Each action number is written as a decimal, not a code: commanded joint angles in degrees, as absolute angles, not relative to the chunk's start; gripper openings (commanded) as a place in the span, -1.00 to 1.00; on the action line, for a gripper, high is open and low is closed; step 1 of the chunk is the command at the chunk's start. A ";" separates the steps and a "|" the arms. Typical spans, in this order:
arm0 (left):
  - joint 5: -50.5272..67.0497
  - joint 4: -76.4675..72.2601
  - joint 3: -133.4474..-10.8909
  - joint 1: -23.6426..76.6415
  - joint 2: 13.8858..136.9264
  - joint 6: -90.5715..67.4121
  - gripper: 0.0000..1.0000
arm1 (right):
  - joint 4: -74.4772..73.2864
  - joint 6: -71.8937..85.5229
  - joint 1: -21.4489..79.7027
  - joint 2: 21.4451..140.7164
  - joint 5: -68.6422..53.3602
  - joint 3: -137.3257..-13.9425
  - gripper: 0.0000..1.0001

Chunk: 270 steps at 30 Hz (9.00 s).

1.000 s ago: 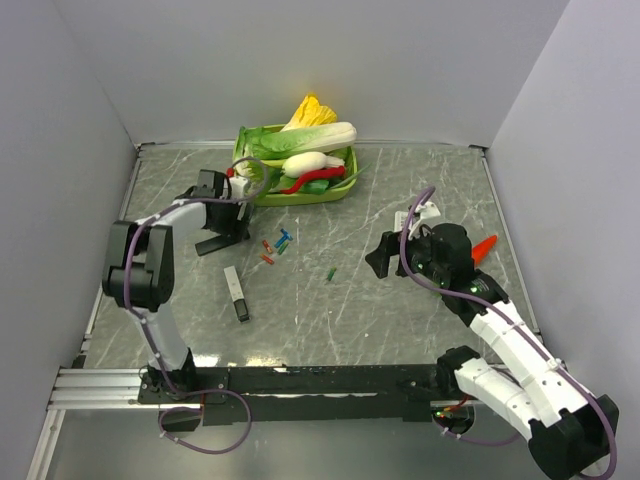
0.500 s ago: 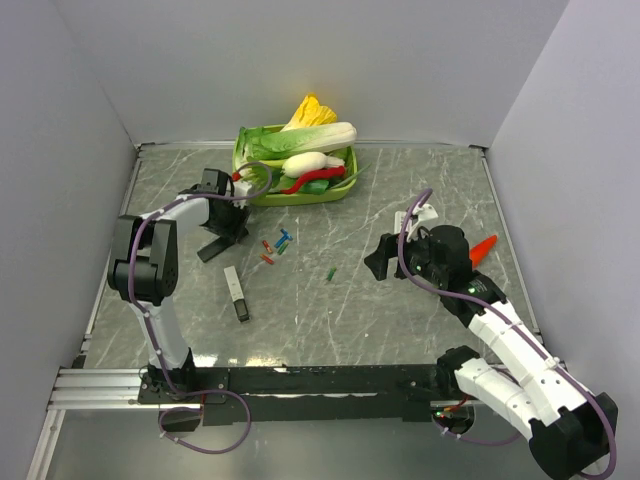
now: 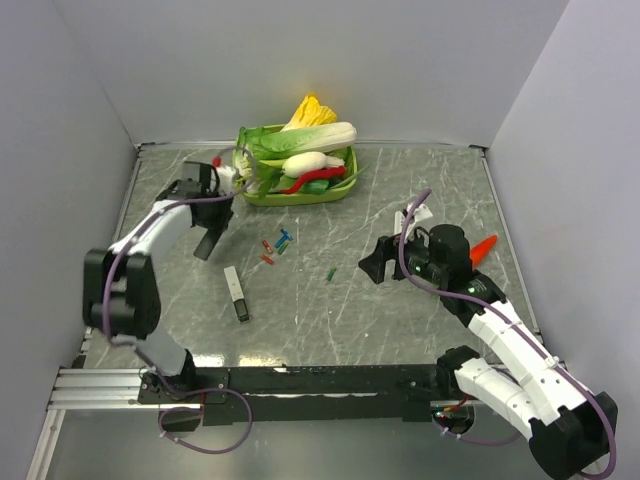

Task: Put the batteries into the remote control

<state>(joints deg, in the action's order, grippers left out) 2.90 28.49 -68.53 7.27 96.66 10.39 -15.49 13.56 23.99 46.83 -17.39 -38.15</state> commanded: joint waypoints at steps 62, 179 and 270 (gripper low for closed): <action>12.23 -11.69 -45.53 35.94 48.86 -43.50 0.97 | -17.38 -2.28 48.42 60.46 -17.15 -57.74 -1.00; 23.64 -16.87 -25.22 16.35 49.66 -40.08 -0.98 | -24.80 26.28 29.62 71.65 3.08 -48.60 0.99; 8.60 -17.66 -16.17 19.86 30.59 -40.08 -0.98 | -34.90 47.30 44.38 103.81 13.27 -66.19 -0.82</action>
